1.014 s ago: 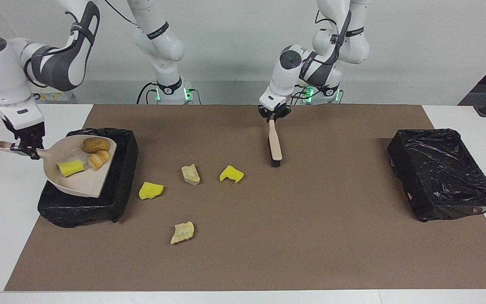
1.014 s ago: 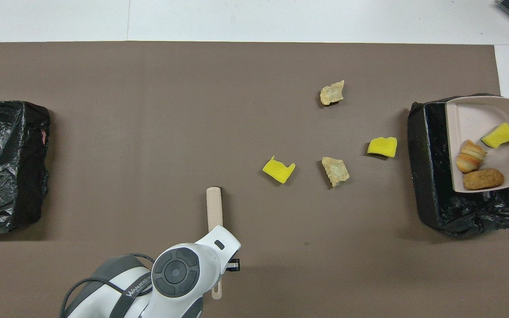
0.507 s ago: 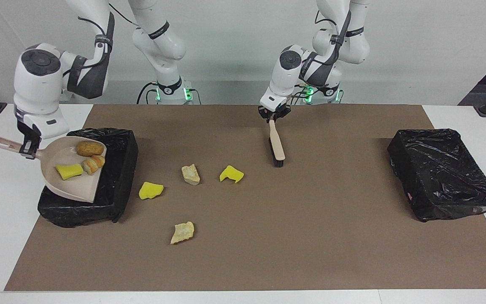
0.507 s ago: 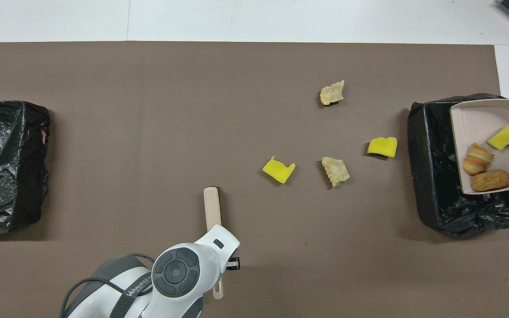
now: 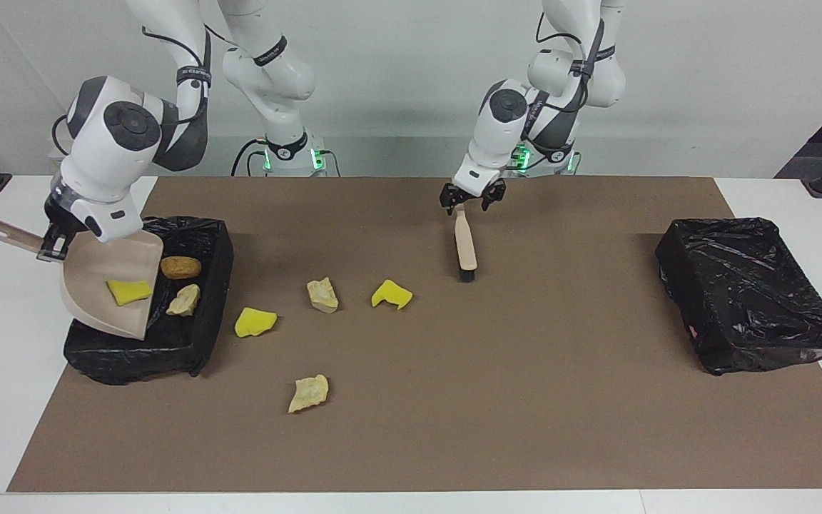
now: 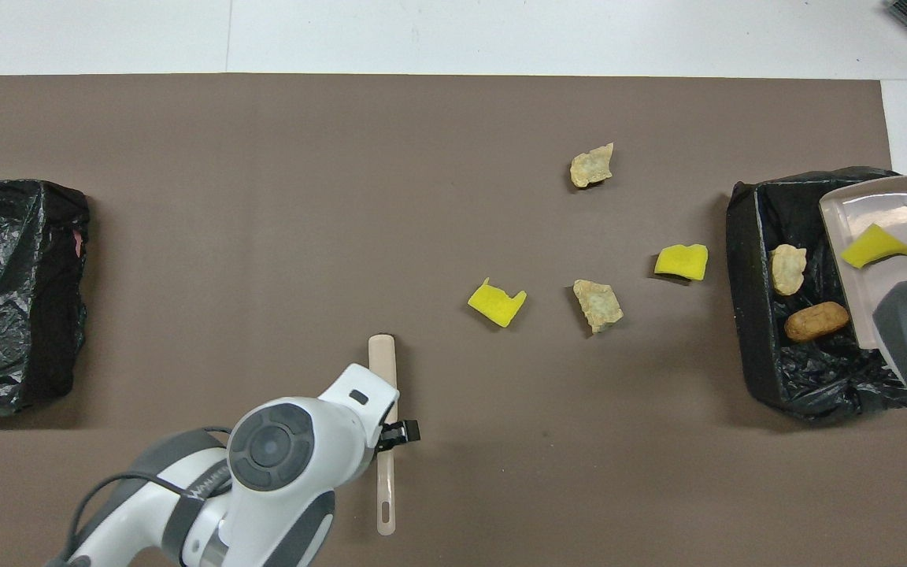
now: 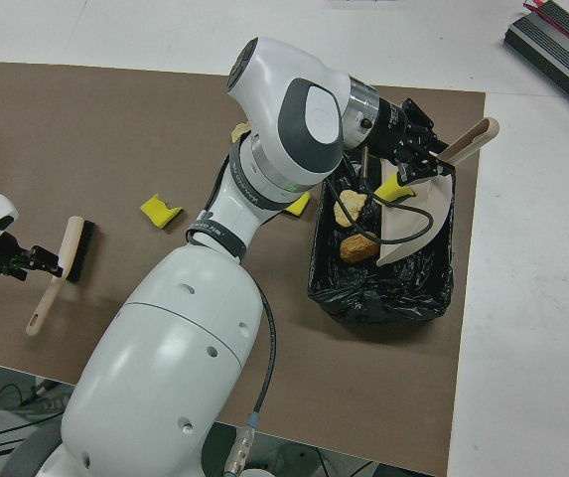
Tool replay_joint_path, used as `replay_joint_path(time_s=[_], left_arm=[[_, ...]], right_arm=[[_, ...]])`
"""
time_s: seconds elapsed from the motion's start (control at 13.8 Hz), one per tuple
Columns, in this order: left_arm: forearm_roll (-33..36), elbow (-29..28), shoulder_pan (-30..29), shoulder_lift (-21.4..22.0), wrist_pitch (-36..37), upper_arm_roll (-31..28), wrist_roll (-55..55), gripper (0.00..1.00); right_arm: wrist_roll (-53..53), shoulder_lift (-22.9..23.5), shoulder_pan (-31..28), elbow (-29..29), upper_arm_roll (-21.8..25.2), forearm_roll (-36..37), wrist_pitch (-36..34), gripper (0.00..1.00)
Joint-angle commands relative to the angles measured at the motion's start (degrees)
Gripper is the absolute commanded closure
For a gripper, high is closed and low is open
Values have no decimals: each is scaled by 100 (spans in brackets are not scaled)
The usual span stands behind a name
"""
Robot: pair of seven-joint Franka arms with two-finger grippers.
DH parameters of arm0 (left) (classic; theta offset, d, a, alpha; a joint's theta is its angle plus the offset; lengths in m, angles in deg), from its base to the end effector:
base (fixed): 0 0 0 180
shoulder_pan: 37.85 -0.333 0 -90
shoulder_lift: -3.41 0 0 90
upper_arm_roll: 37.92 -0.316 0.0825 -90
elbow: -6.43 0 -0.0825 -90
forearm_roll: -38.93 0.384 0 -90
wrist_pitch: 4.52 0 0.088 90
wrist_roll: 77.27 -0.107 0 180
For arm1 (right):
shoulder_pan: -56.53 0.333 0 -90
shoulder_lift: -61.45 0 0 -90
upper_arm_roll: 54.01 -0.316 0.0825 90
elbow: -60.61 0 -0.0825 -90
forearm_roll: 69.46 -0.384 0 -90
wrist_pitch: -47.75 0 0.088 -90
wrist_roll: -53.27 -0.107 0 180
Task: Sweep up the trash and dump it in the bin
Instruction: 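Tip the dustpan over the bin with the right gripper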
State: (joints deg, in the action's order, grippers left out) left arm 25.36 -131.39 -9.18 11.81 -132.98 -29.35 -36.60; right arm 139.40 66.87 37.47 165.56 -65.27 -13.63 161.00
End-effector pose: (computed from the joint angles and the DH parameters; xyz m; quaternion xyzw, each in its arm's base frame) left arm 0.3710 -0.2906 0.3688 0.9911 0.1049 -0.0574 0.0578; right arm 0.5901 -0.1377 0.5072 0.5788 0.6945 -0.2952 0.3090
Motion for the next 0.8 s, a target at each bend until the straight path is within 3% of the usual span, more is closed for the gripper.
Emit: replay_joint_path(time_s=[0.0, 0.36, 0.58, 0.72], left_arm=[[92, 649, -790, -5, 663, 13, -120, 0], [415, 1362, -2276, 66, 1421, 5, -2418, 0], [671, 1617, -2892, 66, 1473, 5, -3746, 0], [847, 2055, -3191, -4, 1875, 5, -4450, 0]], right_arm=[[-176, -111, 322, -28, -7, 559, -504, 100], [-159, -172, 604, -10, -7, 1131, -814, 100], [-97, -181, 631, -19, -16, 1333, -831, 100], [-79, -181, 745, -28, -7, 1465, -849, 100]])
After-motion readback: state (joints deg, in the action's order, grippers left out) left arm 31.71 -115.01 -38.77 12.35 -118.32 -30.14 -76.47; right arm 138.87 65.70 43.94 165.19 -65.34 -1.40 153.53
